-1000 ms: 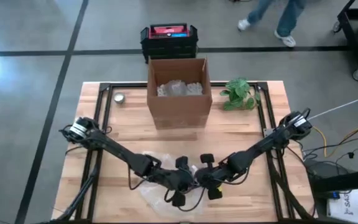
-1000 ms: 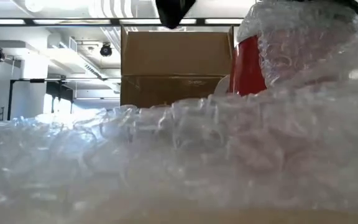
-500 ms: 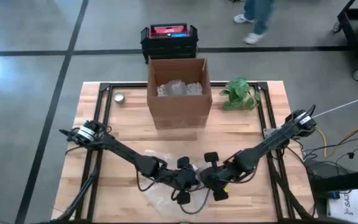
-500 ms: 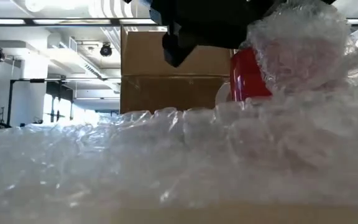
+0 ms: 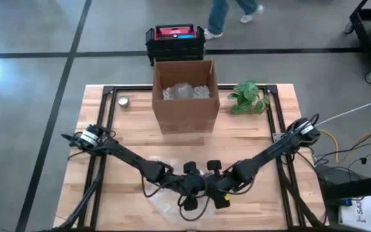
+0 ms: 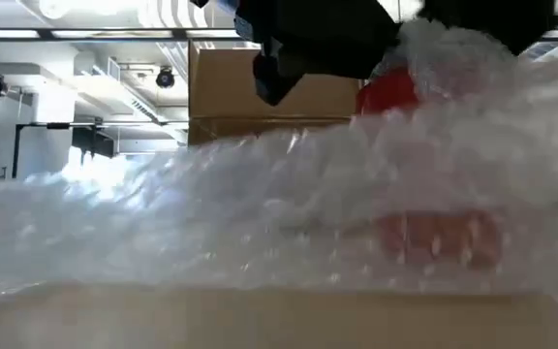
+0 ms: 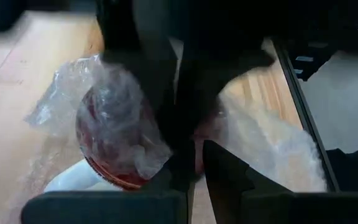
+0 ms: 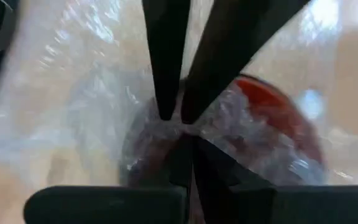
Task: Wrap mug
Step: Wrap the orange mug with bubble wrap
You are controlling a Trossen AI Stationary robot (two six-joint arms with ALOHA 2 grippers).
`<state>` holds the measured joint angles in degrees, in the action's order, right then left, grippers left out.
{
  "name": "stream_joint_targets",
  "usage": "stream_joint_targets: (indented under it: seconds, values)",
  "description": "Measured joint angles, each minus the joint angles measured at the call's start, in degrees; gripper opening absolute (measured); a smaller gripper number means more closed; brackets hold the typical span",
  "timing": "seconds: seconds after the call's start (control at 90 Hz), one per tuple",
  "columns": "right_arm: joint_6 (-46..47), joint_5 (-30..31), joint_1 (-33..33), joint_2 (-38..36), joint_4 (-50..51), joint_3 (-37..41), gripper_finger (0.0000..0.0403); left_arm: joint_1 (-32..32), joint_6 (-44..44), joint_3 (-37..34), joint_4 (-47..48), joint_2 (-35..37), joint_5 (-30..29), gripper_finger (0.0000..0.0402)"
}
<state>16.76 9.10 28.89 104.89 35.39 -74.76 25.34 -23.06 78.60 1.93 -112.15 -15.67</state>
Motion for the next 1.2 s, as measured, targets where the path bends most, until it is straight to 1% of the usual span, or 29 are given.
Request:
stream_joint_targets:
  seconds: [0.122, 0.233, 0.356, 0.433, 0.522, 0.622, 0.733, 0.8, 0.944, 1.056, 1.2]
  values:
    - [-0.5, -0.3, -0.8, 2.4, -0.6, -0.1, 0.0000, 0.0, 0.0, 0.2, 0.5, 0.1, -0.3, 0.0020]
    - [-0.9, -0.5, -0.8, 2.7, -0.4, -0.6, 0.0000, 0.0, 0.0, 0.2, 0.2, 0.1, 0.0, 0.0020]
    - [-1.4, -0.6, -0.2, 0.6, 2.9, -2.6, 0.0000, 0.0, 0.1, 0.2, 0.7, 0.2, 0.0, 0.0020]
    - [-1.5, -1.4, 0.5, -2.4, 5.5, -4.0, 0.0000, 0.1, 0.2, 0.4, 0.2, 0.3, -0.2, 0.0020]
    - [-0.8, -0.7, 1.3, -6.6, 7.4, -5.1, 0.0000, 0.1, 0.1, 0.5, 0.9, 0.5, 0.4, 0.0020]
    - [1.2, 2.2, 1.6, -11.0, 13.1, -4.6, 0.0000, 0.1, 0.1, 0.4, 1.1, 0.3, 0.5, 0.0020]
    - [3.9, 10.7, 1.5, -13.0, 15.8, -2.8, 0.0000, 0.1, 0.1, 0.4, 0.8, 0.3, 0.5, 0.0020]
    - [4.2, 12.6, 1.2, -13.7, 14.8, -1.3, 0.0000, 0.1, 0.1, 0.4, 0.8, 0.3, 0.4, 0.0020]
    - [4.1, 10.7, 0.7, -10.5, 11.9, 1.4, 0.0000, 0.1, 0.0, 0.4, 0.8, 0.3, 0.4, 0.0020]
    - [2.6, 6.9, 1.4, -8.3, 7.0, 1.5, 0.0000, 0.1, 0.0, 0.4, 0.8, 0.3, 0.4, 0.0020]
    - [1.2, 5.5, 1.6, -5.5, 3.1, 1.6, 0.0000, 0.1, -0.1, 0.4, 0.8, 0.3, 0.4, 0.0020]
